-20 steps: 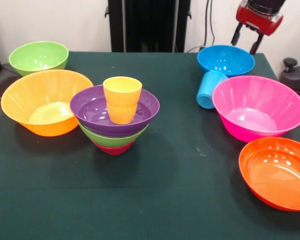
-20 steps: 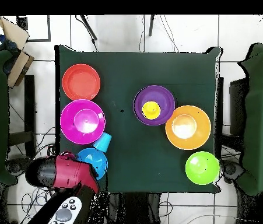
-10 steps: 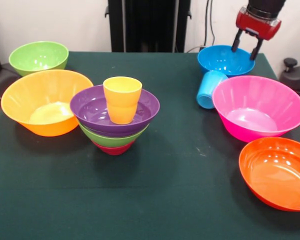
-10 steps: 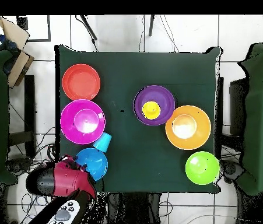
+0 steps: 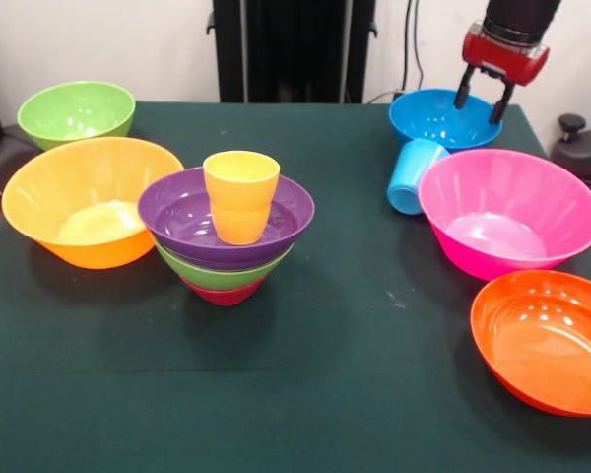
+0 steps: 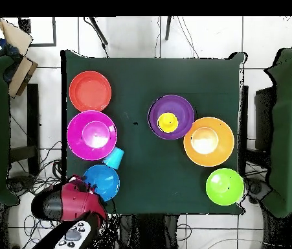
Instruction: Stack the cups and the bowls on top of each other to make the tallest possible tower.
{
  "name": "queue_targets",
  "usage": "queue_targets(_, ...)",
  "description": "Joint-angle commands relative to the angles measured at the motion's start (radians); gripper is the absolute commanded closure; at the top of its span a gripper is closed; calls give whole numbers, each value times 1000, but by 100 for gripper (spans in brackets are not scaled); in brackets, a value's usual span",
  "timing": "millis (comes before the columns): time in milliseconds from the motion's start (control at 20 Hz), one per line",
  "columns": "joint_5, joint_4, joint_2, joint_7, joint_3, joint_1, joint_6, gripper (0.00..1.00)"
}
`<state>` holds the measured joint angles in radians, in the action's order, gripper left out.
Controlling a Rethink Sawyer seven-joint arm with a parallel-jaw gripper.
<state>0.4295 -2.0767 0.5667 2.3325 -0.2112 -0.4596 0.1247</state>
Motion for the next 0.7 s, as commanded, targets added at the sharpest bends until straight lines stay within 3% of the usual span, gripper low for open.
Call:
queue_targets(50, 0, -51, -31, 165, 154, 51, -43, 0)
queue_targets(350, -40, -80, -15, 144, 253, 148, -100, 0)
queue_targets(700, -38, -85, 14, 136, 283, 169, -67, 0)
